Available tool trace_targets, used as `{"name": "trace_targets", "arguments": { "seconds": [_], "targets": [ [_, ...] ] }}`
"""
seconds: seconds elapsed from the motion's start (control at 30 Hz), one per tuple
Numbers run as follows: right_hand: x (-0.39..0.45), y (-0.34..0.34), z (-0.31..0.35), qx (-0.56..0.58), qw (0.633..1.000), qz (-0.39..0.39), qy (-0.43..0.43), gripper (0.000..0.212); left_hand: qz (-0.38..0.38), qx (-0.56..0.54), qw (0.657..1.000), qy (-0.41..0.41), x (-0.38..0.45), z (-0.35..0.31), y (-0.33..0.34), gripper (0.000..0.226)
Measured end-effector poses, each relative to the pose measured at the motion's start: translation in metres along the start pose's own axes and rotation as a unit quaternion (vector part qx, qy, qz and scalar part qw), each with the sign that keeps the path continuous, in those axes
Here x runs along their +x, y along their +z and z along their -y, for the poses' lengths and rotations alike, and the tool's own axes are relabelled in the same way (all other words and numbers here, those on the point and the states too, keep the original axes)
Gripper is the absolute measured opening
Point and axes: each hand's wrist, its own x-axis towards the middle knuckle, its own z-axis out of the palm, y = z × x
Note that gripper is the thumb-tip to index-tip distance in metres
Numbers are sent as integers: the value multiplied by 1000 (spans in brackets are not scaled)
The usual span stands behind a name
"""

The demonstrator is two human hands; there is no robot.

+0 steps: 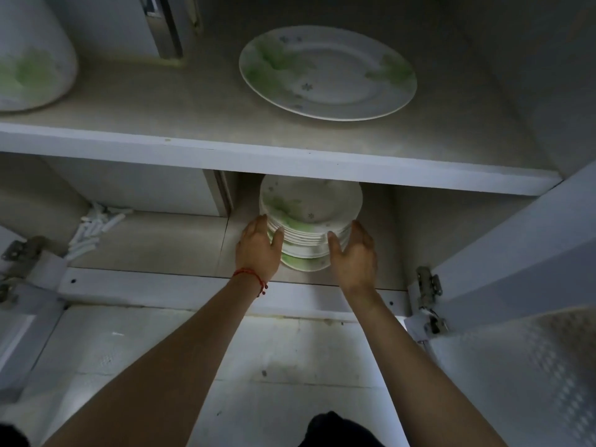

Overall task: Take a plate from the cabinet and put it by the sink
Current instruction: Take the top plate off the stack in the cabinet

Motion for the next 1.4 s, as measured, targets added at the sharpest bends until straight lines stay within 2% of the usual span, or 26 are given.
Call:
{"name": "trace_targets", "arguments": {
  "seconds": [0.13,0.37,0.7,1.1,1.4],
  "targets": [
    [18,13,-4,69,996,-29,42,53,-22,-98,992,-70,21,-3,12,47],
    [31,27,-7,168,982,-47,67,44,-46,-178,980,-81,38,-2,22,38],
    [24,29,-5,192,978,-53,57,46,-63,-186,978,-71,28,-6,18,38],
    [11,17,-4,259,963,-42,66,42,-119,-210,968,-67,5,-12,18,34],
    [-4,5,-3,300,950,-34,74,35,-144,-354,921,-79,-16,-11,18,23]
  ]
}}
